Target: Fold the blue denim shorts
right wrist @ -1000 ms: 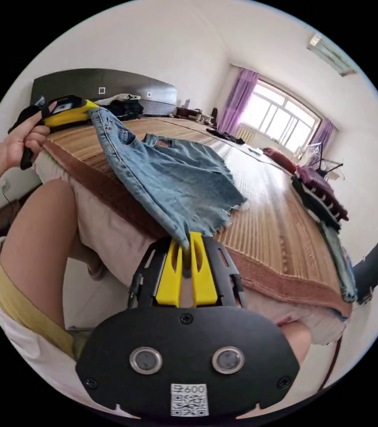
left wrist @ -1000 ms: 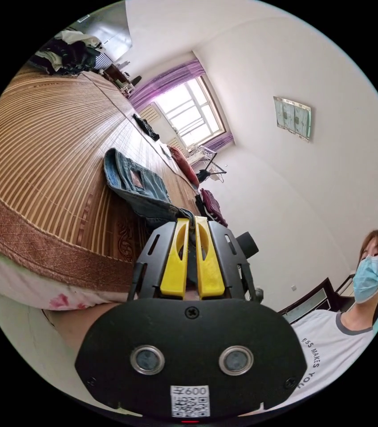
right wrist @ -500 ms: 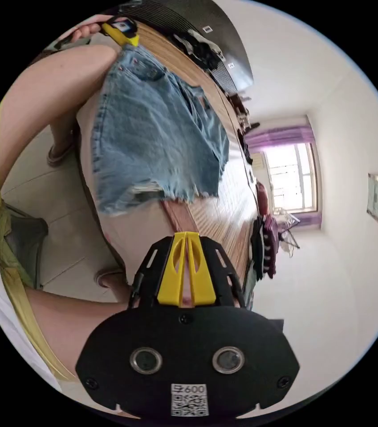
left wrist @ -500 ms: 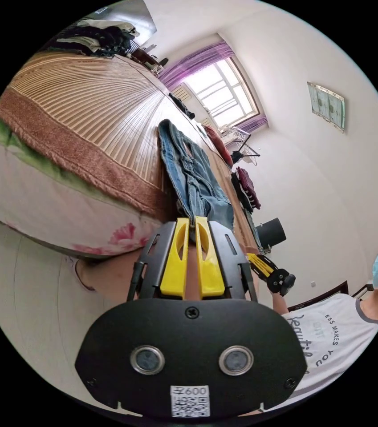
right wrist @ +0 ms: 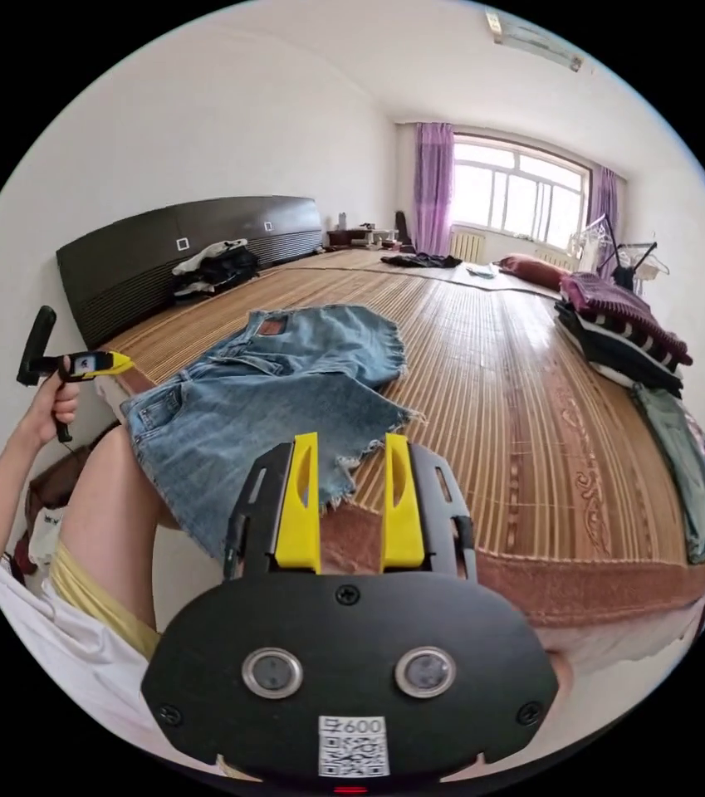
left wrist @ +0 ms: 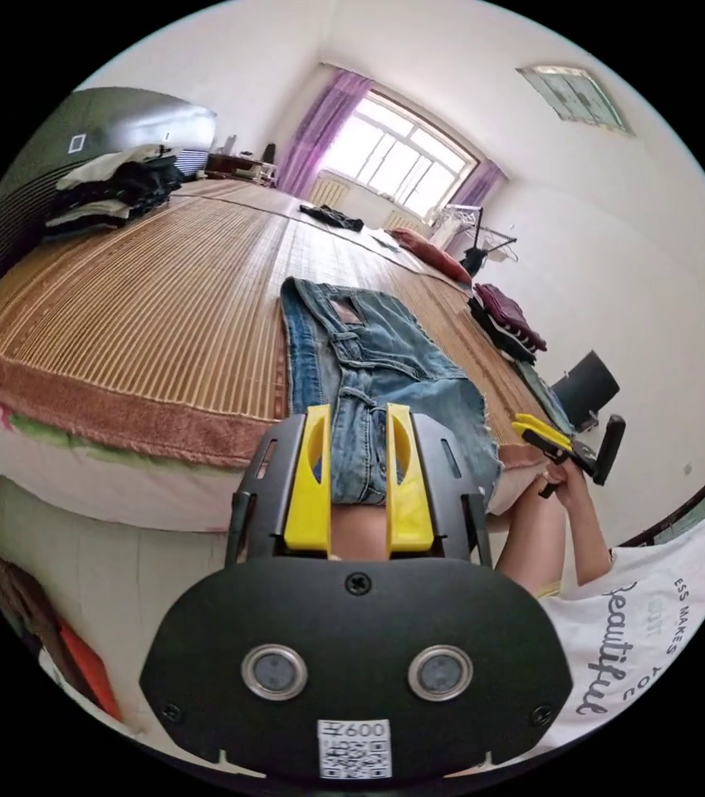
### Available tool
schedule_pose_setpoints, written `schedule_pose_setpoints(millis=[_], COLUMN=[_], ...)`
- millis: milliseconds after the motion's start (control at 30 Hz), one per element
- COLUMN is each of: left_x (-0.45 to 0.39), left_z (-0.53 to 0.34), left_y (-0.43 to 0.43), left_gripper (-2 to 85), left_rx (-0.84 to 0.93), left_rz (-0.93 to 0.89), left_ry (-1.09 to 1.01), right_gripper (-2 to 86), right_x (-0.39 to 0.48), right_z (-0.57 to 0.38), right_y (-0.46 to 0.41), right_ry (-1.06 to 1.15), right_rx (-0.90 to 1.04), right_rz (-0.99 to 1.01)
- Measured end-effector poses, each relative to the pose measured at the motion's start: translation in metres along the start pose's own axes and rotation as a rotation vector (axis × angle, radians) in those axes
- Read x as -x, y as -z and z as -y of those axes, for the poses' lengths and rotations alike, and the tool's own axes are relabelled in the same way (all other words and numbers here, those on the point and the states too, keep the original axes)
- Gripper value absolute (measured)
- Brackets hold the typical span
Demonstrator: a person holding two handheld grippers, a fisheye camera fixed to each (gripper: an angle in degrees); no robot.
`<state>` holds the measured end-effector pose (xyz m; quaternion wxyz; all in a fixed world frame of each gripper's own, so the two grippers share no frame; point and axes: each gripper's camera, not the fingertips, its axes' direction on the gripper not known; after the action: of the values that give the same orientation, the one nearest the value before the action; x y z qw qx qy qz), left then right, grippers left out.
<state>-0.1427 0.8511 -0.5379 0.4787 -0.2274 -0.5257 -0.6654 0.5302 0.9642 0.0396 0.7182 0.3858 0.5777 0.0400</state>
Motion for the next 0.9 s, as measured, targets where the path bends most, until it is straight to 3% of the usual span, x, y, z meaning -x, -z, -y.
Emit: schedule_pose_setpoints(millis=[67,100,267,500,667,900], left_x=[-0.015,-0.021,-0.007,0.026,0.024,0.062], left_z=[0.023,0.038,0.099,0.176,0.191,0.193], left_y=[-0.019,-0.029,-0.061,-0.130,-0.128,-0.107], left_gripper=[10.0,10.1,10.4,15.7,13.9,6.0], left_rx=[0.045,0.060,0.048,0.298,0.347,0.265], left_rz=[-0.022,-0.029,-0.084,-0.091,-0.167,-0.338], left_ry=[-0.041,-0.052,-0.014,0.090,0.102,0.222], right_gripper=[9.4,9.2,7.9,5.6,5.6,4.3], right_x=[-0.016,-0.024,-0.014,-0.066,-0.086,-0.139], right_z=[-0.002,-0.008,-0.014,-0.010,-0.006,0.004], right_y=[-0.036,-0.030,-0.016,0.010,0.028,0.058], right_ry=[0.078,0.098,0.210,0.138,0.136,0.051], right_rx=[0.140,0.045,0.038,0.021,0.014,0.000], right_rz=[0.007,0.015,-0.084,0.035,0.040,0.136])
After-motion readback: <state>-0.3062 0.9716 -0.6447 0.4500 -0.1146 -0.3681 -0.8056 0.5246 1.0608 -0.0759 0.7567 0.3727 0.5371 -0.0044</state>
